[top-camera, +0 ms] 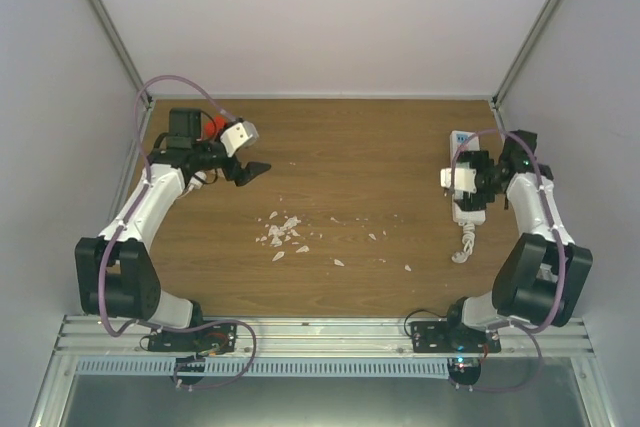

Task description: Pull the plug off the socket

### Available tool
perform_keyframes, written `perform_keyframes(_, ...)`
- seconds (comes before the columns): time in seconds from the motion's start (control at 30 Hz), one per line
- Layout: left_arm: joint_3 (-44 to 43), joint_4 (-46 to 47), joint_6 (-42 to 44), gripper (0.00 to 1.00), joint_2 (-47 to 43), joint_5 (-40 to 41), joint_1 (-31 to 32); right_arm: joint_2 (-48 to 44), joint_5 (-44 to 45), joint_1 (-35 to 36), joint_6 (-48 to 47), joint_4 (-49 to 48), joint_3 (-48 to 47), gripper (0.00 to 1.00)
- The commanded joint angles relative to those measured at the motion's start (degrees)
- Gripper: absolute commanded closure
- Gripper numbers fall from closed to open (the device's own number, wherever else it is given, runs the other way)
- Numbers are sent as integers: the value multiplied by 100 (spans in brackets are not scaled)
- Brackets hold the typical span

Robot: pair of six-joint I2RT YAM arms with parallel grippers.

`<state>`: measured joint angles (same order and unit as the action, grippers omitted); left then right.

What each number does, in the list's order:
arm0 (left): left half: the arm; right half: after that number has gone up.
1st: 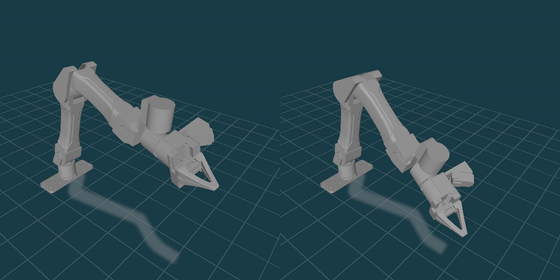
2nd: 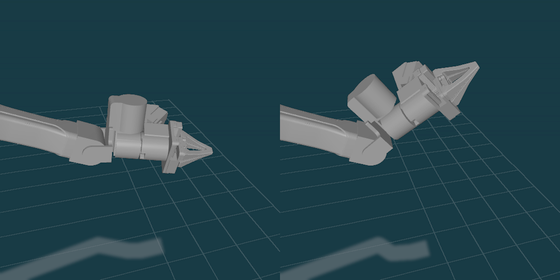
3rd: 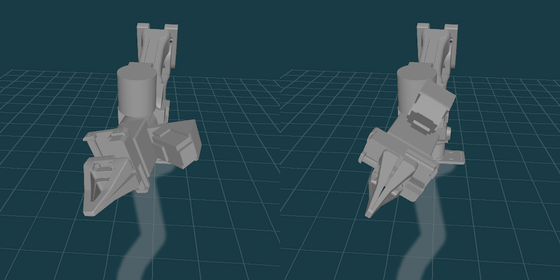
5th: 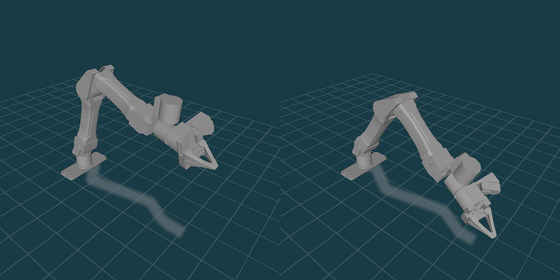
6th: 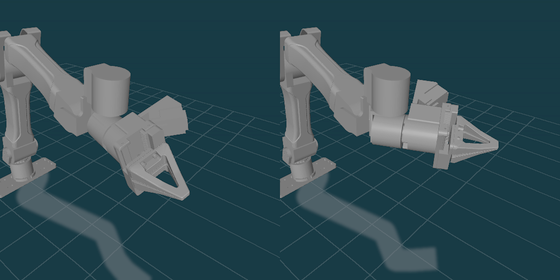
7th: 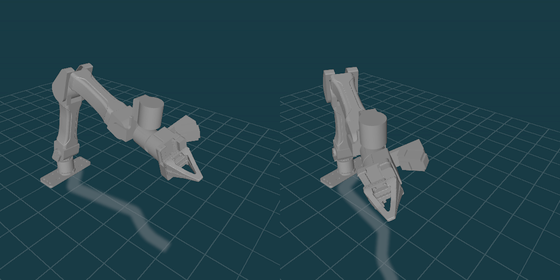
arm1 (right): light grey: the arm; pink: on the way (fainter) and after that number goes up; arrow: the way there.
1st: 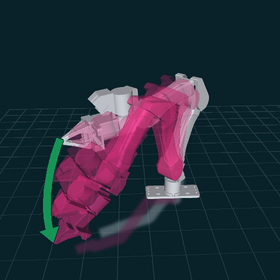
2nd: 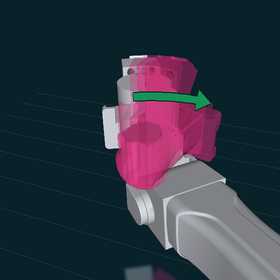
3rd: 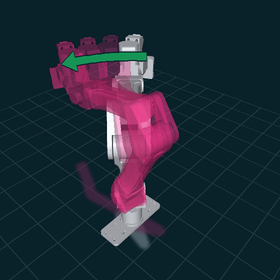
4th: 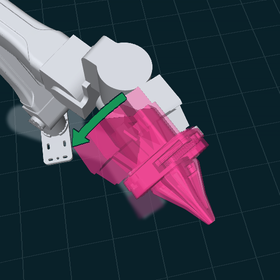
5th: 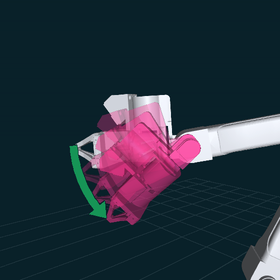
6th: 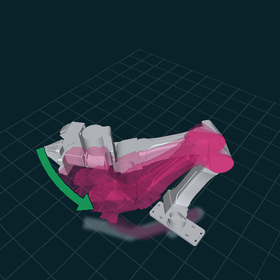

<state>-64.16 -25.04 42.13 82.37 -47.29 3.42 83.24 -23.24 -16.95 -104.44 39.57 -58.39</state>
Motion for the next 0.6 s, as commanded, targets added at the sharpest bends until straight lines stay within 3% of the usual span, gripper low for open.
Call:
perform_keyframes(0.0,-607,-228,139,8,125,-77,-222,-173,-1337,-28,863,821,-868,0)
perform_keyframes(0.23,-1545,-434,-80,1,284,-192,-771,-279,-2600,271,2763,849,-1916,0)
perform_keyframes(0.4,-2186,-515,-725,1,501,-431,-1138,-547,-2984,637,4965,-494,-2021,0)
perform_keyframes(0.57,-2664,-463,-2033,1,856,-711,-1641,-732,-3146,694,7441,-2086,-1694,1)
